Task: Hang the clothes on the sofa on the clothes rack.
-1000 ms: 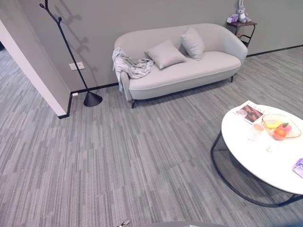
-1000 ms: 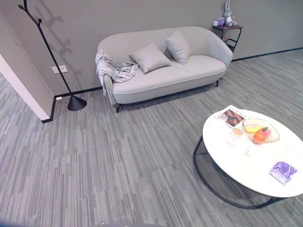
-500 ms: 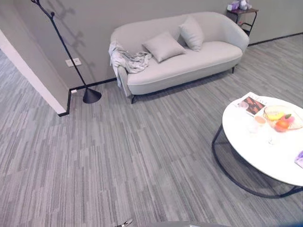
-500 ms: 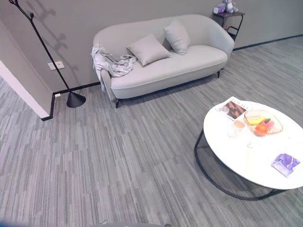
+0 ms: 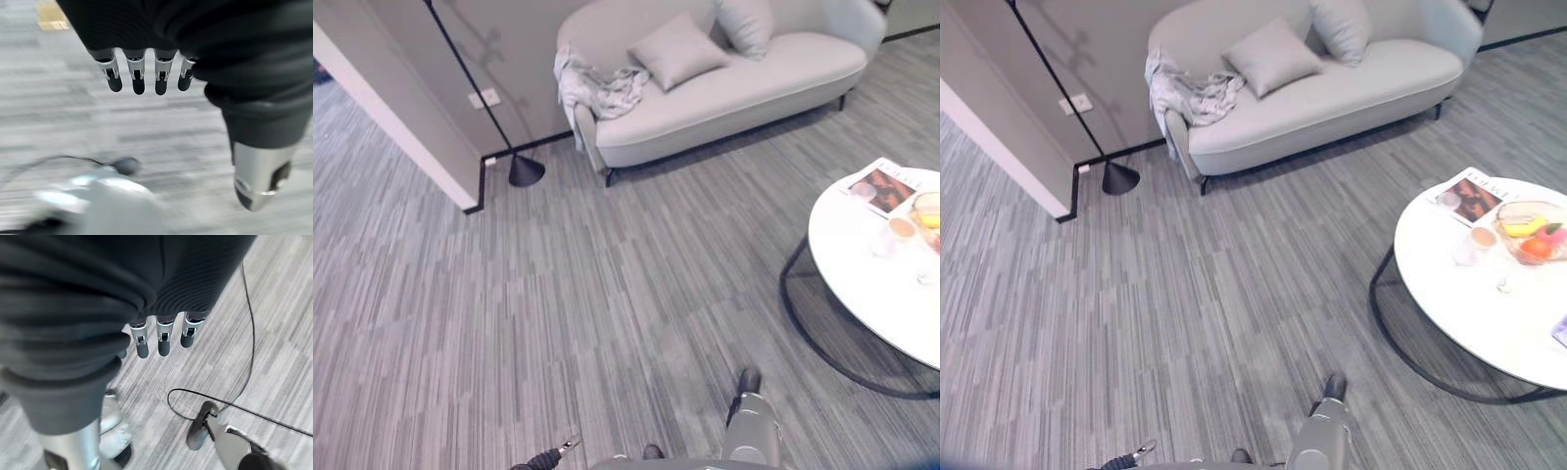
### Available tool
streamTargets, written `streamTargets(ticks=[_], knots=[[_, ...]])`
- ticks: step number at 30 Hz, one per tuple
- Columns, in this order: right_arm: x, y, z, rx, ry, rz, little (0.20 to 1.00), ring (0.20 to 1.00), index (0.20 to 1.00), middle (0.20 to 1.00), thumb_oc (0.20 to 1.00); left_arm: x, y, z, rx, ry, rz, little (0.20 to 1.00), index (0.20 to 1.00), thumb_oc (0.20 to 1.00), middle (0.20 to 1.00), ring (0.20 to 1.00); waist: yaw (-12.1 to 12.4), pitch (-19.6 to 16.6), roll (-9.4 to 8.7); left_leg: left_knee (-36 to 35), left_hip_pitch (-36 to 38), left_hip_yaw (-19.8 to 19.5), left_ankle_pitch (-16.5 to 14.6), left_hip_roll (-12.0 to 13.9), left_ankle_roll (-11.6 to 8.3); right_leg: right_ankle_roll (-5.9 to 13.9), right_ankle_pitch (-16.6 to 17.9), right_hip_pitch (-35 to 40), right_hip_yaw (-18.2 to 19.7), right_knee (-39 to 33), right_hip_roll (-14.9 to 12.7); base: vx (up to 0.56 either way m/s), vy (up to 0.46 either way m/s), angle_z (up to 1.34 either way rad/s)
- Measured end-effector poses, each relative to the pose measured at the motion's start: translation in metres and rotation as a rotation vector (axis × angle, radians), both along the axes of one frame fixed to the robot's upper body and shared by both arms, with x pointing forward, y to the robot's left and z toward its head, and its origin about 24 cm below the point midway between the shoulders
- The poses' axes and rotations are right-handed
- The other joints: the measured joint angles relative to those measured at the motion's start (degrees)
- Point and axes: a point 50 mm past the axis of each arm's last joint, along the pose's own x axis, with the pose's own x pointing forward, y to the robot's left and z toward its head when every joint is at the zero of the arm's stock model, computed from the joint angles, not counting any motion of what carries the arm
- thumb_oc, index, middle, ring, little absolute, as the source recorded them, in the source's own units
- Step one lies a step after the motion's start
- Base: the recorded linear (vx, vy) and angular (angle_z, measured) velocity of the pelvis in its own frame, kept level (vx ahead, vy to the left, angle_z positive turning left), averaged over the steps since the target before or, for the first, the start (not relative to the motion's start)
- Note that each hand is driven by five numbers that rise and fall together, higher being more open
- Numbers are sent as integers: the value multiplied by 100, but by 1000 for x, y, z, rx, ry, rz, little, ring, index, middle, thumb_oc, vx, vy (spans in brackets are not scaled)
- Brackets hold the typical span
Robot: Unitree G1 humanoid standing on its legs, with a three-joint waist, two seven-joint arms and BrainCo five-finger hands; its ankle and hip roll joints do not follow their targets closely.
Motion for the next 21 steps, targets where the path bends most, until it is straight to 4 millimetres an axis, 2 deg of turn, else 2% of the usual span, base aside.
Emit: streamTargets(ticks=[1, 2, 3, 4, 5, 6, 7, 8, 9, 10, 11, 12, 13, 14, 15, 17, 18, 19, 20, 21], knots=[[-7, 2, -1, 14, 24, -7, 1000, 1000, 1000, 1000, 1000, -4, -2, -1, -6, 12, 6, 1000, 1000, 1000, 1000, 1000, -11, -15, 3, -55, 163, -39, -23, 72, -53, -82, 157, 78, 3, -114, 21, 593, -604, 28], [-12, 3, -1, 22, 42, -13, 1000, 1000, 1000, 1000, 1000, -8, -4, -2, -10, 23, 11, 1000, 1000, 1000, 1000, 1000, -81, -24, -19, -163, 426, -82, 53, 143, -247, -81, 311, 182, -7, 7, 49, 372, -423, 20], [-13, 5, -2, 29, 58, -5, 1000, 1000, 1000, 1000, 1000, -16, -7, -3, -13, 32, 50, 1000, 1000, 1000, 1000, 1000, -81, -69, -56, -198, 630, -77, 225, 315, -518, -89, 275, 369, 103, 421, 235, 242, -397, 36], [-22, 8, -3, 40, 89, 1, 1000, 1000, 1000, 1000, 1000, -21, -8, -3, -8, 35, 75, 1000, 1000, 1000, 1000, 1000, -141, -174, -15, 38, 697, -179, 144, 615, -621, -358, 357, 438, 356, 760, 526, 356, -628, 50], [-31, 8, -2, 40, 112, -1, 1000, 1000, 1000, 1000, 1000, -12, -18, -4, -31, 7, 80, 1000, 1000, 1000, 1000, 1000, -192, -278, 91, 204, 686, -290, 182, 858, -677, -411, 293, 461, 179, 993, 714, 358, -629, 46], [-31, 7, -2, 31, 114, 1, 1000, 1000, 1000, 1000, 1000, -7, -26, -5, -47, -12, 91, 1000, 1000, 1000, 1000, 1000, -161, -329, 132, 445, 572, -324, 290, 1033, -847, -538, 94, 502, 85, 1158, 826, 397, -646, 61], [-20, 8, -2, 33, 91, 1, 1000, 1000, 1000, 1000, 1000, 20, -29, -2, -58, -114, 118, 1000, 1000, 1000, 1000, 1000, -85, -359, 46, 2043, -244, -332, 506, 1578, -876, -837, -185, 679, -261, 1278, 1030, 320, -480, 36], [-13, 7, -2, 21, 70, 19, 1000, 1000, 1000, 1000, 1000, 26, -27, -1, -56, -137, 115, 1000, 1000, 1000, 1000, 1000, -24, -395, -40, 2615, -430, -356, 1010, 1799, -752, -969, -259, 918, -342, 1171, 1152, 553, -752, 23], [-7, 3, -1, 2, 37, 29, 1000, 1000, 1000, 1000, 1000, 29, -26, 0, -26, -150, 119, 1000, 1000, 1000, 1000, 1000, 30, -409, -126, 3119, -588, -360, 1350, 1959, -743, -1081, -319, 1093, -373, 1037, 1292, 377, -503, -22], [3, -4, 1, -29, 6, 55, 1000, 1000, 1000, 1000, 1000, 36, -22, 2, -27, -180, 120, 1000, 1000, 1000, 1000, 1000, 117, -431, -201, 3475, -771, -430, 2189, 1999, -732, -1410, -544, 1241, -340, 962, 1498, 469, -464, -26], [8, -11, 4, -55, -9, 78, 1000, 1000, 1000, 1000, 1000, 53, -17, 7, -28, -251, 88, 1000, 1000, 1000, 1000, 1000, 235, -441, -467, 4362, -1387, -333, 2426, 2242, -829, -1539, -496, 1653, -357, 492, 1584, 339, -237, -25], [10, -15, 5, -73, -10, 90, 1000, 1000, 1000, 1000, 1000, 60, -15, 10, -36, -292, 114, 1000, 1000, 1000, 1000, 1000, 317, -462, -670, 4341, -1584, -201, 1941, 2076, -873, -1478, -419, 1869, -335, 258, 1545, 339, -239, -16], [9, -18, 6, -90, -10, 106, 1000, 1000, 1000, 1000, 1000, 65, -15, 12, -33, -322, 123, 1000, 1000, 1000, 1000, 1000, 374, -504, -811, 4120, -1737, 66, 1676, 1956, -846, -1461, -384, 2076, -339, 23, 1523, 443, -128, -19], [10, -27, 10, -122, -3, 138, 1000, 1000, 1000, 1000, 1000, 70, -14, 13, -36, -344, 140, 1000, 1000, 1000, 1000, 1000, 385, -523, -842, 3764, -1957, 408, 1621, 1960, -812, -1437, -361, 2219, -414, -113, 1607, 525, -93, -7], [13, -34, 13, -142, -21, 167, 1000, 1000, 1000, 1000, 1000, 70, -11, 13, -50, -350, 226, 1000, 1000, 1000, 1000, 1000, 356, -589, -791, 2433, -2182, 808, 1613, 1814, -898, -1414, -407, 2686, -676, -608, 1806, 594, -91, 4], [6, -34, 12, -144, -3, 175, 1000, 1000, 1000, 1000, 1000, 63, -15, 11, -73, -342, 325, 1000, 1000, 1000, 1000, 1000, 422, -577, -610, 920, -2271, 727, 1772, 1695, -945, -1352, -512, 2920, -704, -648, 2020, 232, -2, -1], [6, -31, 11, -137, -7, 177, 1000, 1000, 1000, 1000, 1000, 60, -16, 10, -79, -333, 354, 1000, 1000, 1000, 1000, 1000, 422, -584, -577, 343, -2261, 638, 1855, 1585, -953, -1274, -563, 3006, -756, -649, 2044, 436, -12, -12], [5, -23, 8, -117, -8, 178, 1000, 1000, 1000, 1000, 1000, 60, -14, 10, -79, -339, 387, 1000, 1000, 1000, 1000, 1000, 445, -574, -584, -3, -2314, 567, 2013, 1474, -867, -1213, -646, 3179, -808, -649, 2028, 597, -31, -3], [3, -19, 6, -108, -2, 181, 1000, 1000, 1000, 1000, 1000, 58, -12, 10, -84, -337, 443, 1000, 1000, 1000, 1000, 1000, 471, -589, -571, -201, -2368, 396, 2086, 1453, -937, -1151, -730, 3283, -809, -650, 2031, 461, -33, -5], [1, -14, 4, -94, 1, 183, 1000, 1000, 1000, 1000, 1000, 53, -12, 8, -86, -318, 496, 1000, 1000, 1000, 1000, 1000, 493, -580, -554, -386, -2381, 250, 2096, 1456, -917, -1144, -874, 3401, -833, -650, 2020, 316, -28, -4]])
